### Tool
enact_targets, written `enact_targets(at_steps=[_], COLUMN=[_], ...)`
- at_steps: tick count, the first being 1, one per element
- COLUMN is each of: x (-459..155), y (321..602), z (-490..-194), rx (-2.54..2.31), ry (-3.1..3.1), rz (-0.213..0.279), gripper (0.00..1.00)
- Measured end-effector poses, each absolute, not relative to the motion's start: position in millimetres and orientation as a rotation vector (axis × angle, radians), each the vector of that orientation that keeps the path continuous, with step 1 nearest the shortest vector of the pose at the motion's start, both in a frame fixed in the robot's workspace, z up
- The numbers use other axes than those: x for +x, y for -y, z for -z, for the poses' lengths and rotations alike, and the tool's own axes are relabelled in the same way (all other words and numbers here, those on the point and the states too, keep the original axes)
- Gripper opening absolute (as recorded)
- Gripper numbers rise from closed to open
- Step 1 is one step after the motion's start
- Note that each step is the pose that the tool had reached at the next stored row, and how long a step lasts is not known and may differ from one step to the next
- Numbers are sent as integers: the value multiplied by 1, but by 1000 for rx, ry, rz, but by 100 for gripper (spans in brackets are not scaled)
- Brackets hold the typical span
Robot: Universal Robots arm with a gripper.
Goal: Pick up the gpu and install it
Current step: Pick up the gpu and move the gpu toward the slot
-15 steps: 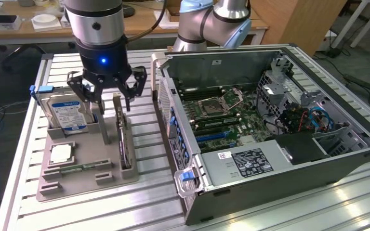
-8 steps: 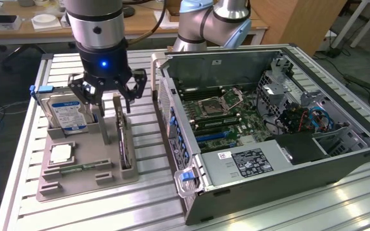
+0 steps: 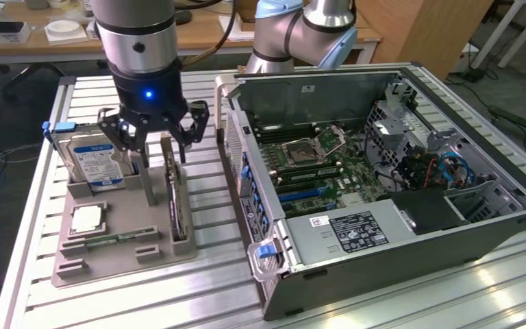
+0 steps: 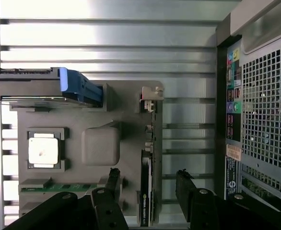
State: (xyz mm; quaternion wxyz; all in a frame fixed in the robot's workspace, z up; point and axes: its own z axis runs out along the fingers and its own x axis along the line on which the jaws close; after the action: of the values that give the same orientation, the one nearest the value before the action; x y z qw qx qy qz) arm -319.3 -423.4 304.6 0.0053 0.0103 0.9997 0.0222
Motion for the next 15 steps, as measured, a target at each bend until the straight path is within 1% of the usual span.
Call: enact_targets(at_steps=[15], x=[-319], y=[433], z=[-299], rx=[32], ry=[-3130], rz=[-70], gripper=[59])
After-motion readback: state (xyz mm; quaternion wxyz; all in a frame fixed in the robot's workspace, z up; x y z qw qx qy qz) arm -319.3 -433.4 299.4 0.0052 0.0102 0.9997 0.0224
